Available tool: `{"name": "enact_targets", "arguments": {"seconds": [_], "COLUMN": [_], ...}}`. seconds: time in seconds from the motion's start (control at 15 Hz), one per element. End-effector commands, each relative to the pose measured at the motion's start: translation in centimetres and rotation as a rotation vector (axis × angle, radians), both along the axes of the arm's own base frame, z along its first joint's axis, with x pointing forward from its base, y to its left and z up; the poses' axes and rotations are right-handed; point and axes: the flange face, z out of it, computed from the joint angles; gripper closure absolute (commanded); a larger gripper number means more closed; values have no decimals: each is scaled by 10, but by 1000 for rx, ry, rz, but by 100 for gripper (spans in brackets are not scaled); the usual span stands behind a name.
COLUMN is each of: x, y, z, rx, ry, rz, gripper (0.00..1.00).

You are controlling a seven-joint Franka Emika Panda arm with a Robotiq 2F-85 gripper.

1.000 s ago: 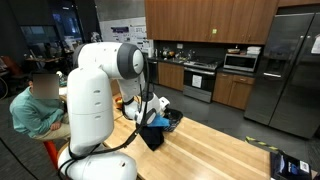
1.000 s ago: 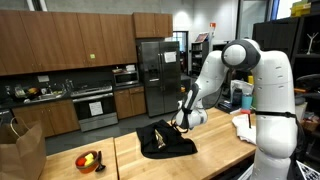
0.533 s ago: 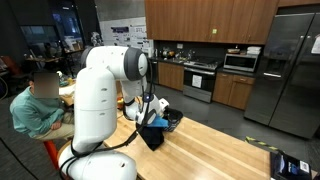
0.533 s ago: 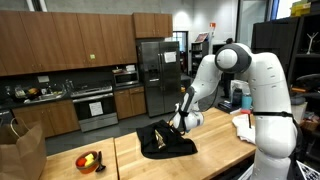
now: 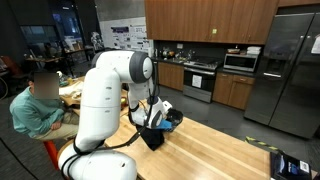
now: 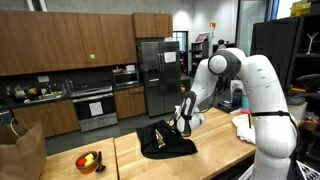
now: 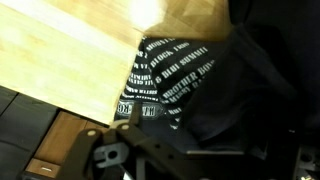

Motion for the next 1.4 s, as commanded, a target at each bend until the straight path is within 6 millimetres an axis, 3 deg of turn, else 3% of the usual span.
{"name": "enact_targets", "arguments": {"seconds": [0.0,0.47,0.67,1.07,1.33], "x": [6,-15,-42,-116,-142], "y": [-1,22,61,151,189], "z": [-11,-26,-26,-12,13], "rx": [11,68,130,206,268], "ry": [25,68,132,189,189], "rz": [11,93,193,490,588], "gripper": [26,78,98,96,96]}}
